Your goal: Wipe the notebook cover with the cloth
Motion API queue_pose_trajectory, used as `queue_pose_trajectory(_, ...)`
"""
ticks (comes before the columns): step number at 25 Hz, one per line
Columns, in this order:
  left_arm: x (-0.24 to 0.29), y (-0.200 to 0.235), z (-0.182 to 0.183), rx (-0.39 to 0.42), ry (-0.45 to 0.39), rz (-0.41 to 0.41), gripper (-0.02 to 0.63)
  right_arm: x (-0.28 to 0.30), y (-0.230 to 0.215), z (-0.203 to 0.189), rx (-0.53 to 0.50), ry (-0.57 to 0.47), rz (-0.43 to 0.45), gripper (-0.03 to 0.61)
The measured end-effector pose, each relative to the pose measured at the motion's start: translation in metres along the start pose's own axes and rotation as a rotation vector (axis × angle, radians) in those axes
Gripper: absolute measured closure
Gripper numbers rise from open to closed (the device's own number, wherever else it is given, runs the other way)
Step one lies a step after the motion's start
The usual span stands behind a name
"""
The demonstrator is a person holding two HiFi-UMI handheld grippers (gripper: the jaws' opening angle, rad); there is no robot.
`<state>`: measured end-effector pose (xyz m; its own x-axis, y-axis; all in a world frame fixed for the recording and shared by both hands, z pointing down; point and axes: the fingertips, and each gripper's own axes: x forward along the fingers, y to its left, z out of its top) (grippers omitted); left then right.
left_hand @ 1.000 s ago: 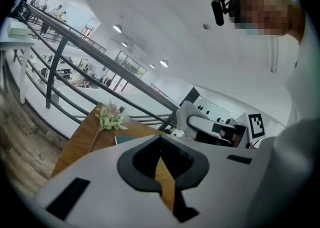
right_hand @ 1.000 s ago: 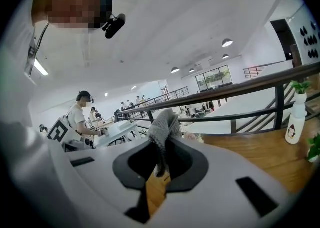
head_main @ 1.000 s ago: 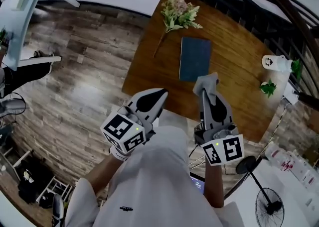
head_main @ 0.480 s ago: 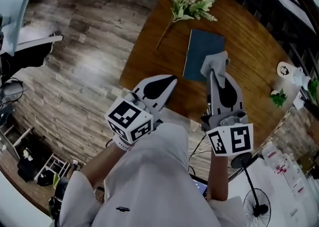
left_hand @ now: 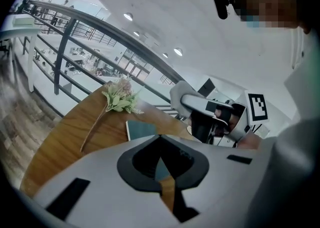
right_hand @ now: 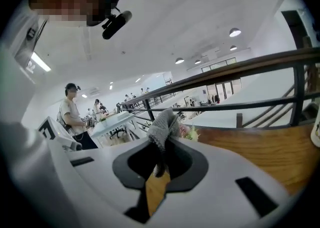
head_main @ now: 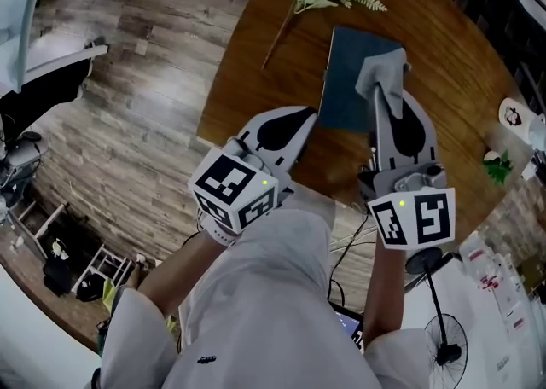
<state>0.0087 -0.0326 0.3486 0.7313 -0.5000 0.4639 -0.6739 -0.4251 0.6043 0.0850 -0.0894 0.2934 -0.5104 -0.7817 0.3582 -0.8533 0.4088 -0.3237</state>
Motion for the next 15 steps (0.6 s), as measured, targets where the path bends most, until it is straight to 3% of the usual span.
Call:
queue_pose_trajectory(3,0.011,0.006,-0.008,-0.006,0.01,0.011,0.595,0.009,-0.011,-0.009,0.069,-0.007,0.009,0.545)
queue_pose_trajectory(15,0.05,0.032,-0.05,-0.02,0.091,0.056,0.595,0.047,-0.038,-0.055,0.087,0.071,0.022,0.543)
